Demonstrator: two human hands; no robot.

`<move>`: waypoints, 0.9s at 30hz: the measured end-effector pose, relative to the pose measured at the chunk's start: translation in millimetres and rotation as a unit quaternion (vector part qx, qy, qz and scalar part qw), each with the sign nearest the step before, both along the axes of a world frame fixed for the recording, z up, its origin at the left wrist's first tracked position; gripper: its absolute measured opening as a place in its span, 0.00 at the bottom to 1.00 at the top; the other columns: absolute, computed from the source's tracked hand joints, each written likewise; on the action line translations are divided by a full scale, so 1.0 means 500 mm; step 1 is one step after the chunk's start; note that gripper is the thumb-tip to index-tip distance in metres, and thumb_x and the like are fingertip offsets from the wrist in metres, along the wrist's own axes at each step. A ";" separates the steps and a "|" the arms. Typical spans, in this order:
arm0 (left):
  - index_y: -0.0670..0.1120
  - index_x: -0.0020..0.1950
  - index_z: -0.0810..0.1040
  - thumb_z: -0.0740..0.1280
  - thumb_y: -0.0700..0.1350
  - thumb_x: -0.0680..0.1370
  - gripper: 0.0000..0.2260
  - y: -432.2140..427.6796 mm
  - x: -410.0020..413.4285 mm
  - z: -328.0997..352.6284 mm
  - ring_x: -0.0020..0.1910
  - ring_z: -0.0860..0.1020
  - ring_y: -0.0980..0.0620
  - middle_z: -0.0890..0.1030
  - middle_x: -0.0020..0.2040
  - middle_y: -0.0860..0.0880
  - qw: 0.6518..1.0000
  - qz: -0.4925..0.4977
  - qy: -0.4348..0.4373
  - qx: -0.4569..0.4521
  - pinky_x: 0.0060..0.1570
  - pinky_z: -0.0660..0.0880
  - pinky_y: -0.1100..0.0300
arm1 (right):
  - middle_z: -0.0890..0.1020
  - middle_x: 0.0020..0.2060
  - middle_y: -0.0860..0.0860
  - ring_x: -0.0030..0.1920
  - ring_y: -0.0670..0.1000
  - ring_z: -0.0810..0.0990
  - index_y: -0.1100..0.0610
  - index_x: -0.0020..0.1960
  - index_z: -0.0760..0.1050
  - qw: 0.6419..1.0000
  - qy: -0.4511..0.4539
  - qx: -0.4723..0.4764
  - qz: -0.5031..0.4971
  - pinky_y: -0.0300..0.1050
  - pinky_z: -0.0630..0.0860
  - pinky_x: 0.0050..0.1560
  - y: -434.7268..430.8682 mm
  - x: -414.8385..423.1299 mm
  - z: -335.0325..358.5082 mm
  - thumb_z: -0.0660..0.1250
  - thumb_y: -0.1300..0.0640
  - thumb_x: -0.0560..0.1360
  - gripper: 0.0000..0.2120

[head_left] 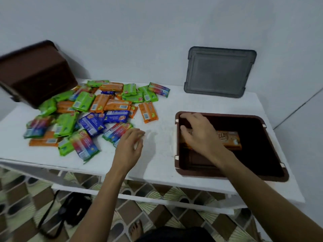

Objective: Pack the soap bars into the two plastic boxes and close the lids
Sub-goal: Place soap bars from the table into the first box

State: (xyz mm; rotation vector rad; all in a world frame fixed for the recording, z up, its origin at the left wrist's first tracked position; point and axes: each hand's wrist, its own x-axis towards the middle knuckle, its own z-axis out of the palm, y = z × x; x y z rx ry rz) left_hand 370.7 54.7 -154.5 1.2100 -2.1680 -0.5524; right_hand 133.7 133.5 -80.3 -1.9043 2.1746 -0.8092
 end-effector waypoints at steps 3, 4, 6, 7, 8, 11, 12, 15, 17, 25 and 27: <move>0.46 0.57 0.78 0.68 0.42 0.77 0.10 -0.028 0.103 -0.016 0.56 0.76 0.44 0.78 0.57 0.46 0.995 0.083 -0.045 0.011 0.50 0.74 0.51 | 0.75 0.57 0.55 0.56 0.57 0.73 0.52 0.68 0.70 0.999 0.020 -0.004 0.033 0.52 0.74 0.54 -0.033 0.122 0.005 0.62 0.52 0.78 0.18; 0.46 0.57 0.79 0.69 0.42 0.76 0.10 -0.039 0.143 -0.019 0.55 0.76 0.43 0.78 0.57 0.44 0.990 0.124 -0.058 0.018 0.48 0.75 0.50 | 0.75 0.59 0.56 0.57 0.57 0.73 0.52 0.69 0.69 0.999 0.026 -0.001 0.047 0.53 0.74 0.54 -0.049 0.166 0.001 0.62 0.51 0.79 0.19; 0.45 0.58 0.78 0.69 0.45 0.76 0.12 -0.063 0.215 -0.027 0.54 0.76 0.40 0.77 0.58 0.42 0.973 0.210 -0.087 0.031 0.46 0.76 0.48 | 0.72 0.65 0.56 0.62 0.58 0.71 0.49 0.71 0.66 0.997 0.022 0.035 0.064 0.55 0.75 0.55 -0.085 0.240 -0.017 0.62 0.48 0.78 0.21; 0.45 0.59 0.77 0.70 0.47 0.75 0.14 -0.076 0.246 -0.028 0.55 0.75 0.38 0.76 0.59 0.40 0.963 0.247 -0.101 0.040 0.46 0.76 0.46 | 0.69 0.67 0.56 0.65 0.58 0.69 0.47 0.72 0.63 0.995 0.019 0.069 0.065 0.55 0.75 0.57 -0.105 0.272 -0.032 0.63 0.46 0.78 0.24; 0.45 0.61 0.76 0.70 0.50 0.75 0.16 -0.088 0.271 -0.029 0.57 0.74 0.36 0.74 0.61 0.39 0.955 0.272 -0.111 0.050 0.48 0.75 0.44 | 0.67 0.69 0.56 0.67 0.58 0.67 0.46 0.73 0.60 0.992 0.020 0.109 0.063 0.55 0.73 0.59 -0.126 0.298 -0.047 0.64 0.44 0.77 0.27; 0.49 0.68 0.71 0.67 0.59 0.76 0.24 -0.120 0.317 -0.030 0.63 0.69 0.36 0.69 0.67 0.39 0.941 0.298 -0.132 0.090 0.52 0.73 0.41 | 0.57 0.75 0.59 0.74 0.62 0.57 0.46 0.77 0.52 0.974 0.029 0.221 0.051 0.59 0.67 0.67 -0.179 0.343 -0.100 0.67 0.38 0.73 0.39; 0.50 0.69 0.69 0.66 0.61 0.75 0.27 -0.128 0.321 -0.029 0.64 0.69 0.36 0.68 0.67 0.39 0.939 0.298 -0.137 0.101 0.53 0.73 0.41 | 0.56 0.75 0.60 0.74 0.63 0.56 0.46 0.77 0.50 0.969 0.037 0.241 0.044 0.60 0.65 0.68 -0.191 0.350 -0.117 0.68 0.37 0.72 0.42; 0.49 0.70 0.66 0.67 0.67 0.72 0.34 -0.144 0.313 -0.027 0.64 0.69 0.37 0.69 0.66 0.38 0.935 0.295 -0.161 0.111 0.52 0.73 0.43 | 0.62 0.72 0.60 0.71 0.61 0.61 0.48 0.76 0.51 0.965 0.054 0.254 0.030 0.57 0.68 0.65 -0.212 0.362 -0.154 0.69 0.36 0.70 0.43; 0.46 0.70 0.65 0.68 0.68 0.70 0.37 -0.151 0.298 -0.024 0.64 0.69 0.36 0.69 0.66 0.36 0.929 0.299 -0.188 0.114 0.52 0.74 0.44 | 0.65 0.69 0.58 0.68 0.59 0.64 0.48 0.75 0.53 0.965 0.060 0.252 0.031 0.54 0.71 0.62 -0.217 0.365 -0.162 0.70 0.38 0.70 0.41; 0.44 0.67 0.67 0.73 0.54 0.71 0.30 -0.169 0.289 -0.009 0.63 0.67 0.34 0.71 0.63 0.33 0.941 0.259 -0.123 0.178 0.61 0.67 0.44 | 0.76 0.58 0.56 0.47 0.49 0.74 0.48 0.76 0.55 0.985 0.083 0.141 0.055 0.43 0.76 0.43 -0.201 0.354 -0.136 0.59 0.52 0.80 0.25; 0.46 0.67 0.68 0.74 0.52 0.71 0.29 -0.166 0.292 0.007 0.60 0.72 0.36 0.76 0.60 0.36 0.956 0.230 -0.060 0.169 0.59 0.71 0.45 | 0.78 0.55 0.58 0.43 0.48 0.72 0.50 0.75 0.61 0.993 0.048 0.091 0.053 0.42 0.72 0.39 -0.199 0.335 -0.105 0.58 0.57 0.81 0.22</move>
